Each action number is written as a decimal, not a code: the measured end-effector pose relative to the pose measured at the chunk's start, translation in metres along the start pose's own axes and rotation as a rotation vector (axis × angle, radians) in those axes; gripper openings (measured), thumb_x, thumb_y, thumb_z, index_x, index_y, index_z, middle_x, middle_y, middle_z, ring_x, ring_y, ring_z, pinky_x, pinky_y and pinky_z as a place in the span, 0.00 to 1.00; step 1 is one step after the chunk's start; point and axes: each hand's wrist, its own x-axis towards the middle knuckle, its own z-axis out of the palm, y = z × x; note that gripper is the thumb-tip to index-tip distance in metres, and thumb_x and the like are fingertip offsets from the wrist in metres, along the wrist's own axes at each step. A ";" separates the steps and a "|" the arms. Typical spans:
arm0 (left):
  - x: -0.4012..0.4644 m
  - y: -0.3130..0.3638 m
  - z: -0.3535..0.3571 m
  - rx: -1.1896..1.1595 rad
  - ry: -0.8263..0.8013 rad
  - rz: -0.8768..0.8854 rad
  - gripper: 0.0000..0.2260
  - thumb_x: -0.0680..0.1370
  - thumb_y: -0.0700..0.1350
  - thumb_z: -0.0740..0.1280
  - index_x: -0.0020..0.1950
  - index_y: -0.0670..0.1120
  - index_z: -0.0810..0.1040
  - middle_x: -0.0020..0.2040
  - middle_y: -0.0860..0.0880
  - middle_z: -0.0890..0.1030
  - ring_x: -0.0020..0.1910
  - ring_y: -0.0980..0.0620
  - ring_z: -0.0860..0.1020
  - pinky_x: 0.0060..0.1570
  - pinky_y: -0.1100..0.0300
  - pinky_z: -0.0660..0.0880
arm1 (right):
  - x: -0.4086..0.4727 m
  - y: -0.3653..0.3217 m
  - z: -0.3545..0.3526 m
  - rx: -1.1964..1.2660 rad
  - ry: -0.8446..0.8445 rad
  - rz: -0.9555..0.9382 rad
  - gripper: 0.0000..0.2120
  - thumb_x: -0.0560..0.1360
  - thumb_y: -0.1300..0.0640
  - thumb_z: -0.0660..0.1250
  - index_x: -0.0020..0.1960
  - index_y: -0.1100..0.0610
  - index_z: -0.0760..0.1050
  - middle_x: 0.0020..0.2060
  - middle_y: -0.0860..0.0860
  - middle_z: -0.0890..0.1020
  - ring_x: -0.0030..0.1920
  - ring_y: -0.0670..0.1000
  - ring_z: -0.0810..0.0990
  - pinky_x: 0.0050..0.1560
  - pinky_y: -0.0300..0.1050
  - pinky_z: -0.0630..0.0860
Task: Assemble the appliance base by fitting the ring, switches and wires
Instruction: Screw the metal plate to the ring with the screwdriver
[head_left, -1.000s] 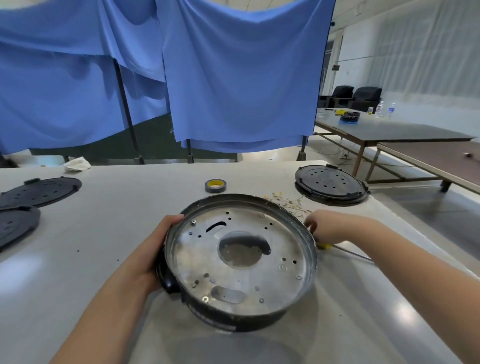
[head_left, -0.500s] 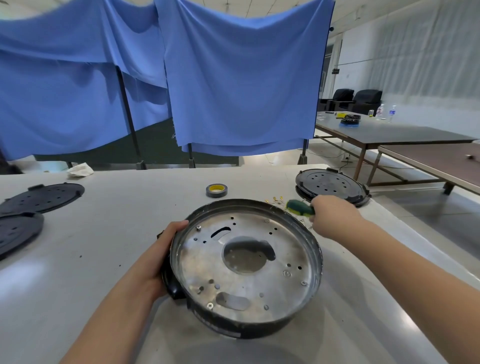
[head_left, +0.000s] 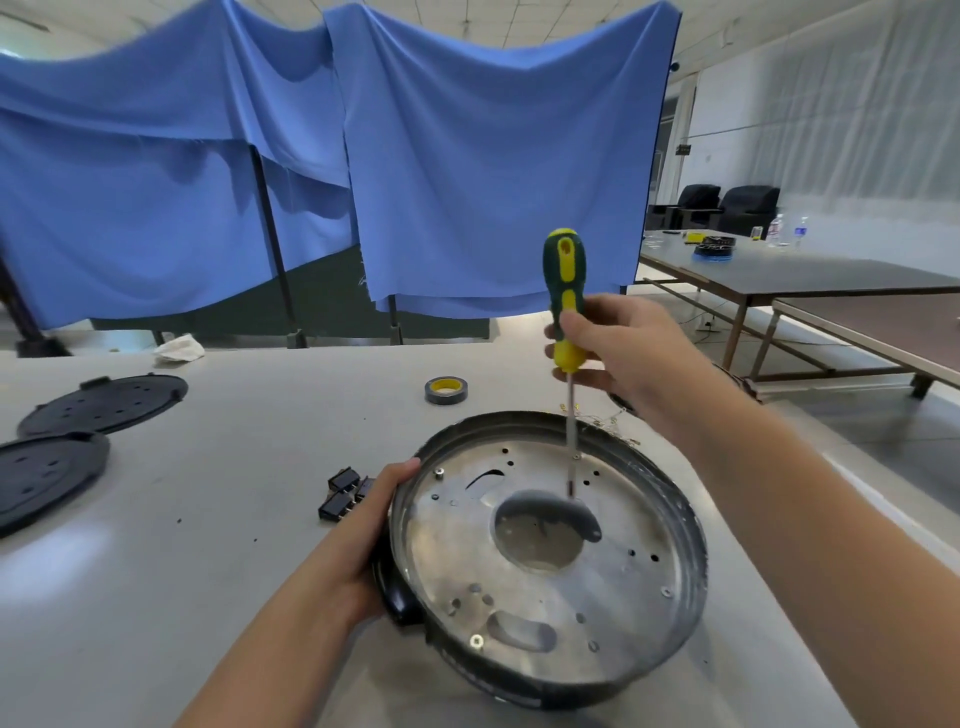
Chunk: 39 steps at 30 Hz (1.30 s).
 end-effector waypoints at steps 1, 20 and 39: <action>0.000 0.000 0.000 -0.001 -0.006 -0.003 0.19 0.59 0.57 0.75 0.39 0.44 0.86 0.41 0.42 0.84 0.35 0.45 0.83 0.32 0.55 0.79 | 0.000 0.003 0.007 0.061 -0.020 -0.002 0.03 0.79 0.61 0.63 0.50 0.57 0.75 0.45 0.52 0.83 0.42 0.47 0.84 0.38 0.40 0.81; 0.007 -0.003 0.000 0.015 0.025 -0.103 0.18 0.60 0.59 0.76 0.33 0.43 0.85 0.35 0.43 0.84 0.31 0.46 0.83 0.30 0.58 0.78 | 0.009 0.050 0.047 0.103 -0.018 -0.170 0.12 0.82 0.63 0.56 0.51 0.47 0.72 0.47 0.46 0.83 0.54 0.46 0.82 0.55 0.46 0.80; 0.008 -0.004 -0.001 0.022 0.026 -0.098 0.19 0.61 0.59 0.76 0.38 0.44 0.85 0.39 0.43 0.84 0.36 0.45 0.83 0.36 0.56 0.79 | 0.028 0.034 0.061 -0.244 -0.070 -0.308 0.18 0.69 0.53 0.76 0.53 0.54 0.71 0.40 0.48 0.79 0.39 0.46 0.82 0.43 0.37 0.81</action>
